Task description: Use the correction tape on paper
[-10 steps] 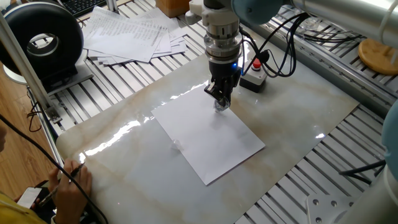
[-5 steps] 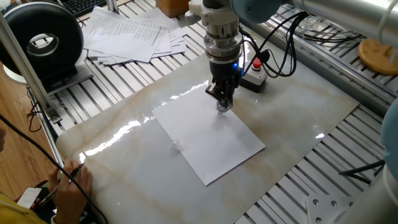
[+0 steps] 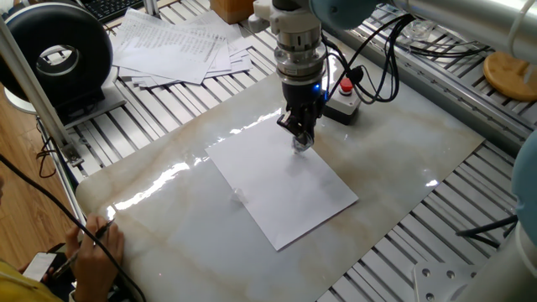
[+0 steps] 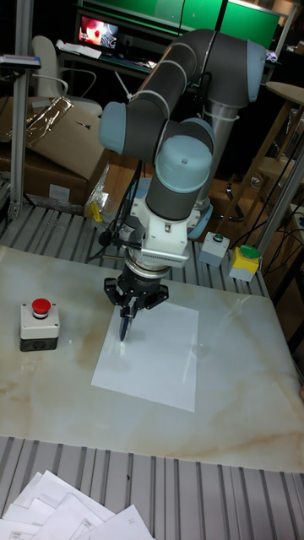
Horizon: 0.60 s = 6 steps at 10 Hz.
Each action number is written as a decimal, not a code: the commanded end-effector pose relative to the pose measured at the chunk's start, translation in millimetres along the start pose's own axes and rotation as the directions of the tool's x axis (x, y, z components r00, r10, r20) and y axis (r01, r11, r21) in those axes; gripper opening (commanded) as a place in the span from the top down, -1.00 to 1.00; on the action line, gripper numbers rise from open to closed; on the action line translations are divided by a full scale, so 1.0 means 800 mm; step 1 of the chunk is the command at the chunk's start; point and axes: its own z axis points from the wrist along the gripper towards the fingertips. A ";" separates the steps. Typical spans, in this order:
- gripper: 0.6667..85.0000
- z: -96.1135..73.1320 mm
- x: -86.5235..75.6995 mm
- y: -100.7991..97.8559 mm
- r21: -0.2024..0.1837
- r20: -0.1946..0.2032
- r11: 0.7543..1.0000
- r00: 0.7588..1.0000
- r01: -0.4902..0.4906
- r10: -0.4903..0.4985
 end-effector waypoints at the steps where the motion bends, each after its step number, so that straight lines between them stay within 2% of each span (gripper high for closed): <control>1: 0.99 -0.021 -0.022 0.008 0.004 0.025 1.000 0.999 -0.027 0.027; 4: 0.99 -0.029 -0.054 0.016 0.002 0.079 1.000 0.996 -0.029 0.029; 6: 0.99 -0.028 -0.059 0.007 0.020 0.093 1.000 0.996 -0.010 0.009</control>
